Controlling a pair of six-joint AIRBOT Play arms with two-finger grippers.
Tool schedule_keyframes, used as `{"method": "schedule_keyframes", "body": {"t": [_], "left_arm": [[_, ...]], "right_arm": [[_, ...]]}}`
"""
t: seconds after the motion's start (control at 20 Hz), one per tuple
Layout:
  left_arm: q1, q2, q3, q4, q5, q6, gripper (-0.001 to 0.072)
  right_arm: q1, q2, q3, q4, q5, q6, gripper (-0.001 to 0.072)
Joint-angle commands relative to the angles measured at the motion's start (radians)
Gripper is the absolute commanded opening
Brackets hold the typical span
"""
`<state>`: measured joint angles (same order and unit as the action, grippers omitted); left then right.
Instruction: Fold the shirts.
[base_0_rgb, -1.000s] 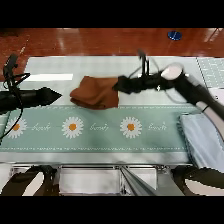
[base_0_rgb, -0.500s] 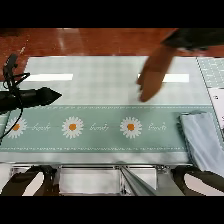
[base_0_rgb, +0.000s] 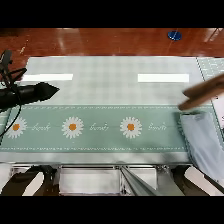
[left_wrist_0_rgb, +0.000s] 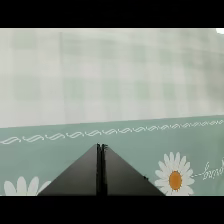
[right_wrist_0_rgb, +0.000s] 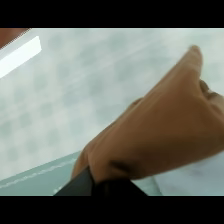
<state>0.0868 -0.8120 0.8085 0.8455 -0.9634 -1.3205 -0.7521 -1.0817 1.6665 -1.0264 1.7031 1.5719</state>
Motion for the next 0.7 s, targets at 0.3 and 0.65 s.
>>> {"method": "schedule_keyframes", "body": {"t": [0.3, 0.65], "left_arm": [[0.000, -0.034, 0.000, -0.001, 0.048, 0.000, 0.0020], [-0.005, -0.103, 0.001, -0.052, 0.066, 0.005, 0.0021]], "right_arm": [[-0.268, 0.368, -0.572, -0.710, 0.157, 0.048, 0.0022], [-0.267, 0.408, -0.701, -0.759, 0.131, 0.072, 0.0420]]}}
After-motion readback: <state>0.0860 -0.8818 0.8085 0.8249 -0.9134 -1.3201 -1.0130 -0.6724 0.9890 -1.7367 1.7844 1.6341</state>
